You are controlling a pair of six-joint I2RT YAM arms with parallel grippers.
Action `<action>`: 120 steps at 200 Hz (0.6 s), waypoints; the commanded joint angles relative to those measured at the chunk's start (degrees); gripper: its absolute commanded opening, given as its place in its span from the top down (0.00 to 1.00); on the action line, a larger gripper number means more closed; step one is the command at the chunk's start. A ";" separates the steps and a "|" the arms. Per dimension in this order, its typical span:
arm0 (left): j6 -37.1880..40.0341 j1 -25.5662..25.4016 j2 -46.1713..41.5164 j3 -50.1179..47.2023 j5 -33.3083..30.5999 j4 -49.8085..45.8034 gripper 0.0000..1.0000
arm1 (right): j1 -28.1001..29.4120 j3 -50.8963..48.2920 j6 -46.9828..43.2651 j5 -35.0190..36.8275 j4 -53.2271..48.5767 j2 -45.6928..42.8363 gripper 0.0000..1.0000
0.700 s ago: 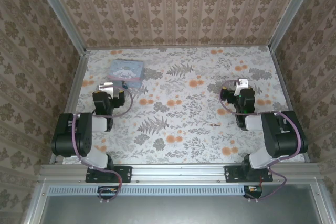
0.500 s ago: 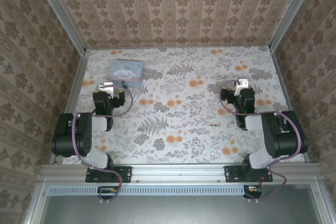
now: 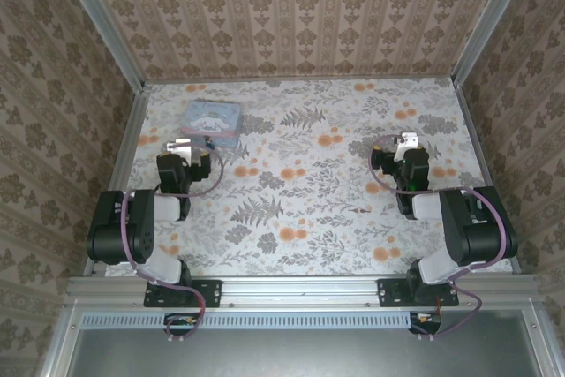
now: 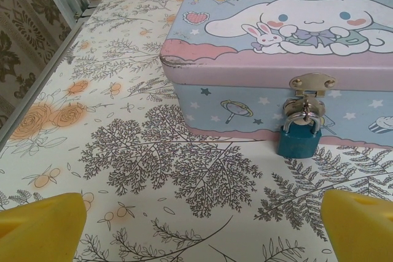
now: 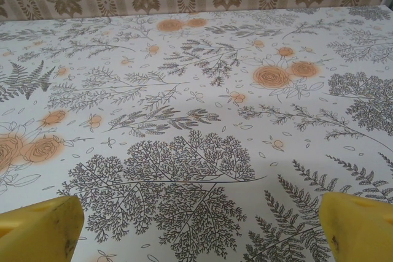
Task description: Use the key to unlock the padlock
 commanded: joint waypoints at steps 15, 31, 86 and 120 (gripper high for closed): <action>-0.85 0.57 -0.55 1.05 0.76 0.37 0.00 | -0.58 0.43 -0.06 -1.89 -0.40 -0.06 0.01; -1.58 0.70 -0.70 0.84 -0.67 0.84 0.00 | -0.62 0.03 0.20 -1.32 0.26 -0.15 0.00; -3.99 1.98 -8.52 3.34 -2.88 -10.37 0.00 | -0.62 0.91 3.00 6.25 -11.33 -13.52 0.00; -6.55 3.76 -10.91 9.59 -2.43 -21.51 0.00 | -2.21 4.39 17.56 8.52 -21.26 -20.22 0.01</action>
